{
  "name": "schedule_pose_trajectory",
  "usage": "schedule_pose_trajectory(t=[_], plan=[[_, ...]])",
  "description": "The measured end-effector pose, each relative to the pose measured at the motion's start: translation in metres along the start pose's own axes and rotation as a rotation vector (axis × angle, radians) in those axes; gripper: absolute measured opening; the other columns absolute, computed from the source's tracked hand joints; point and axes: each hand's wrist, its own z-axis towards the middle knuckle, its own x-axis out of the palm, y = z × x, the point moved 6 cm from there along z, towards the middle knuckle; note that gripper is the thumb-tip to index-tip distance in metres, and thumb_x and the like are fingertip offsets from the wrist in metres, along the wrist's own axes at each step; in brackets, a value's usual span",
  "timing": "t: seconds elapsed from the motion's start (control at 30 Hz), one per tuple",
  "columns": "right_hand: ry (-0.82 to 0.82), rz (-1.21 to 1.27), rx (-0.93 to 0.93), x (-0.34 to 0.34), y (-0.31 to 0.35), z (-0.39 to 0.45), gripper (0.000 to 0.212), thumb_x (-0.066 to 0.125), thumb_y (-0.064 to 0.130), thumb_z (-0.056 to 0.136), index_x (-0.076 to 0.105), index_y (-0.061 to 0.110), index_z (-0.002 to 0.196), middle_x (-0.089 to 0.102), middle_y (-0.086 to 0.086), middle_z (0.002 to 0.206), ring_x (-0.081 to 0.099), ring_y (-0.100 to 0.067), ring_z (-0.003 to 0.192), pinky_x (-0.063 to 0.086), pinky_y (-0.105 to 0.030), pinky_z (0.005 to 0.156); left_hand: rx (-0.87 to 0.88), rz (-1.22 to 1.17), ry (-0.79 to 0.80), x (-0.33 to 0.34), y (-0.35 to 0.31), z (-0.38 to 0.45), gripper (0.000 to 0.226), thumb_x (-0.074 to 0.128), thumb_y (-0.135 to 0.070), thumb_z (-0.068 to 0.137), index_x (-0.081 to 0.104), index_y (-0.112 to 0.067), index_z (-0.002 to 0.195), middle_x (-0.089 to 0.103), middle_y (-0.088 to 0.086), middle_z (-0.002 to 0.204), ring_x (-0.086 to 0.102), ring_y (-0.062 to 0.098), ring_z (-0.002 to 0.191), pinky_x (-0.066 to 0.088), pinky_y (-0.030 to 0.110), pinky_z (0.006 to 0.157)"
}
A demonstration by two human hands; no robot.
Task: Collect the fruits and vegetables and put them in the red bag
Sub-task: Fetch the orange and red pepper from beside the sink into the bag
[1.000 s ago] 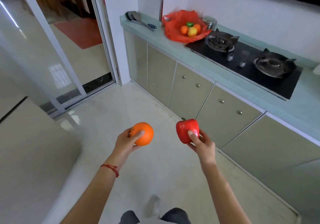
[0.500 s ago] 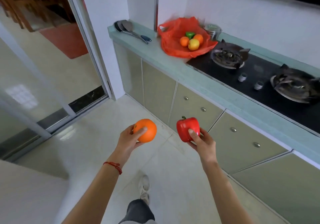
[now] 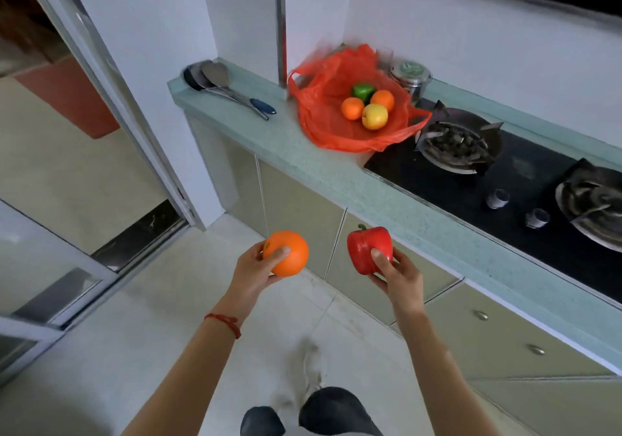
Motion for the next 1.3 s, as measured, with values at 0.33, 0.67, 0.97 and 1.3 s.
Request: schedule_pose_trajectory(t=[0.33, 0.67, 0.97, 1.3], plan=[[0.013, -0.013, -0.025, 0.054, 0.052, 0.15, 0.06, 0.071, 0.022, 0.078, 0.046, 0.006, 0.13, 0.058, -0.015, 0.118, 0.063, -0.029, 0.102, 0.055, -0.034, 0.078, -0.001, 0.025, -0.003, 0.046, -0.066, 0.151, 0.058, 0.067, -0.024, 0.08, 0.043, -0.007, 0.131, 0.049, 0.012, 0.126, 0.055, 0.029, 0.107, 0.051, 0.044, 0.09], [-0.026, -0.044, -0.04, 0.082, 0.103, 0.255, 0.052, 0.07, 0.022, 0.079, 0.051, 0.006, 0.126, 0.064, -0.003, 0.1, 0.065, -0.019, 0.095, 0.058, -0.029, 0.075, 0.033, 0.113, 0.055, 0.1, -0.14, 0.262, 0.052, 0.065, -0.023, 0.082, 0.047, -0.007, 0.128, 0.051, 0.011, 0.122, 0.056, 0.027, 0.106, 0.053, 0.031, 0.075], [-0.208, -0.162, -0.065, 0.101, 0.124, 0.322, 0.073, 0.076, 0.05, 0.06, 0.055, 0.018, 0.123, 0.066, 0.004, 0.103, 0.063, -0.018, 0.101, 0.053, -0.045, 0.09, -0.012, 0.259, 0.264, 0.153, -0.181, 0.361, 0.05, 0.071, -0.022, 0.078, 0.051, -0.012, 0.122, 0.051, 0.006, 0.113, 0.057, 0.022, 0.095, 0.055, 0.029, 0.07], [-0.415, -0.446, -0.07, 0.121, 0.139, 0.36, 0.076, 0.076, 0.039, 0.071, 0.041, 0.02, 0.136, 0.054, -0.003, 0.127, 0.05, -0.012, 0.107, 0.042, -0.023, 0.084, 0.064, 0.53, 0.517, 0.202, -0.205, 0.432, 0.068, 0.072, -0.055, 0.048, 0.056, -0.025, 0.107, 0.062, 0.003, 0.107, 0.06, 0.019, 0.097, 0.052, 0.04, 0.084]])
